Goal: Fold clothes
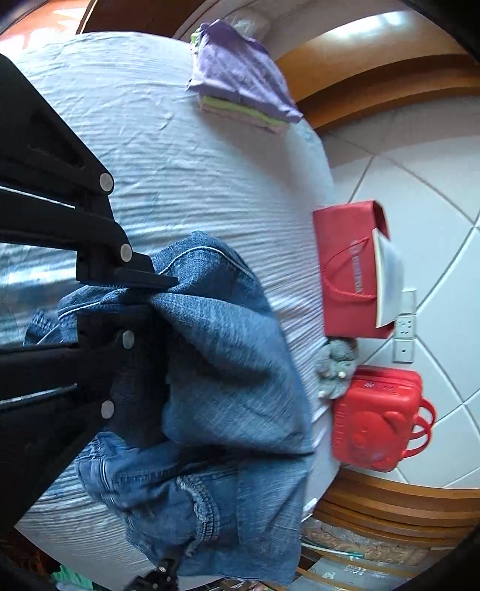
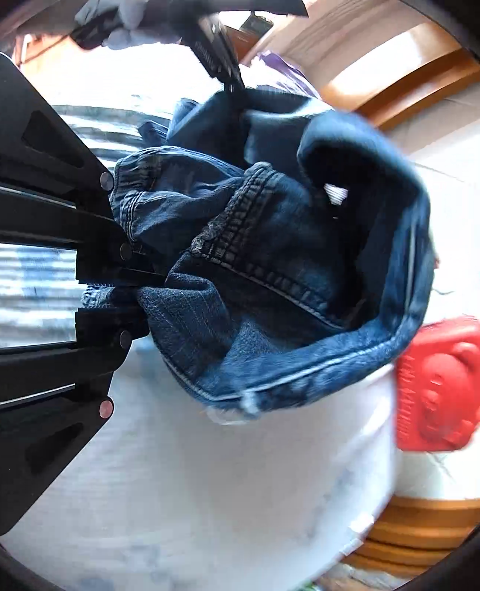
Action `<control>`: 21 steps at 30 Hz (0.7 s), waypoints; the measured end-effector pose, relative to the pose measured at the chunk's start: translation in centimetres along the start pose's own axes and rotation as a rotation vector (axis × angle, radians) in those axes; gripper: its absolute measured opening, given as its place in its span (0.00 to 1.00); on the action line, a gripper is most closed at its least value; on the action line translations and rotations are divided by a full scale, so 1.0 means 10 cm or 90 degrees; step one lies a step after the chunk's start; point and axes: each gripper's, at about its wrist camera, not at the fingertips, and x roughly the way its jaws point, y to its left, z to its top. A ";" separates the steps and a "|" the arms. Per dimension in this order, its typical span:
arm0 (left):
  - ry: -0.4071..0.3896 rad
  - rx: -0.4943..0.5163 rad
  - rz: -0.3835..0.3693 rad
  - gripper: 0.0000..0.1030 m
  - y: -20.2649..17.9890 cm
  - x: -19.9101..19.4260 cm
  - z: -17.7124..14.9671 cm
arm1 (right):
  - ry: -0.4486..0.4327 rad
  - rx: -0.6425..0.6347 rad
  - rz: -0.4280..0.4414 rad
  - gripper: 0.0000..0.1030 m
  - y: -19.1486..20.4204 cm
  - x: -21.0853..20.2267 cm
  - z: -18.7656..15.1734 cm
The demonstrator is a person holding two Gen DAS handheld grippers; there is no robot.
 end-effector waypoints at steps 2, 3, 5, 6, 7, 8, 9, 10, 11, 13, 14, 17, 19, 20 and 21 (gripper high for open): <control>-0.034 -0.001 0.015 0.05 0.16 -0.16 0.18 | -0.074 -0.014 -0.073 0.05 -0.05 -0.32 0.17; -0.045 -0.005 0.019 0.05 0.24 -0.24 0.26 | -0.109 -0.019 -0.109 0.05 -0.10 -0.48 0.27; -0.067 -0.016 0.022 0.05 0.39 -0.34 0.40 | -0.171 -0.022 -0.173 0.05 -0.23 -0.76 0.48; -0.075 -0.021 0.024 0.05 0.47 -0.39 0.47 | -0.196 -0.018 -0.200 0.05 -0.32 -0.89 0.58; -0.084 -0.025 0.026 0.05 0.54 -0.44 0.53 | -0.219 -0.021 -0.214 0.04 -0.40 -1.01 0.67; -0.092 -0.027 0.014 0.05 0.56 -0.51 0.57 | -0.241 -0.024 -0.231 0.04 -0.47 -1.12 0.75; -0.100 -0.028 0.002 0.05 0.58 -0.57 0.62 | -0.266 -0.026 -0.255 0.04 -0.52 -1.26 0.81; -0.108 -0.029 -0.010 0.06 0.59 -0.64 0.66 | -0.292 -0.030 -0.274 0.04 -0.55 -1.41 0.86; -0.114 -0.021 -0.023 0.07 0.56 -0.67 0.68 | -0.316 -0.036 -0.294 0.04 -0.56 -1.54 0.89; -0.102 -0.005 -0.050 0.10 0.43 -0.56 0.73 | -0.361 -0.048 -0.338 0.04 -0.59 -1.78 0.92; -0.089 0.004 -0.065 0.10 0.34 -0.49 0.71 | -0.372 -0.048 -0.353 0.04 -0.61 -1.85 0.94; -0.025 0.027 -0.115 0.33 0.05 -0.13 0.53 | -0.325 -0.032 -0.377 0.05 -0.79 -1.76 0.89; 0.031 0.022 -0.163 0.45 -0.09 0.13 0.37 | -0.251 -0.001 -0.389 0.05 -1.10 -1.52 0.74; 0.055 0.021 -0.177 0.46 -0.13 0.25 0.29 | -0.214 0.022 -0.386 0.05 -1.29 -1.41 0.62; 0.070 0.020 -0.176 0.47 -0.16 0.32 0.21 | -0.178 0.042 -0.386 0.06 -1.47 -1.28 0.49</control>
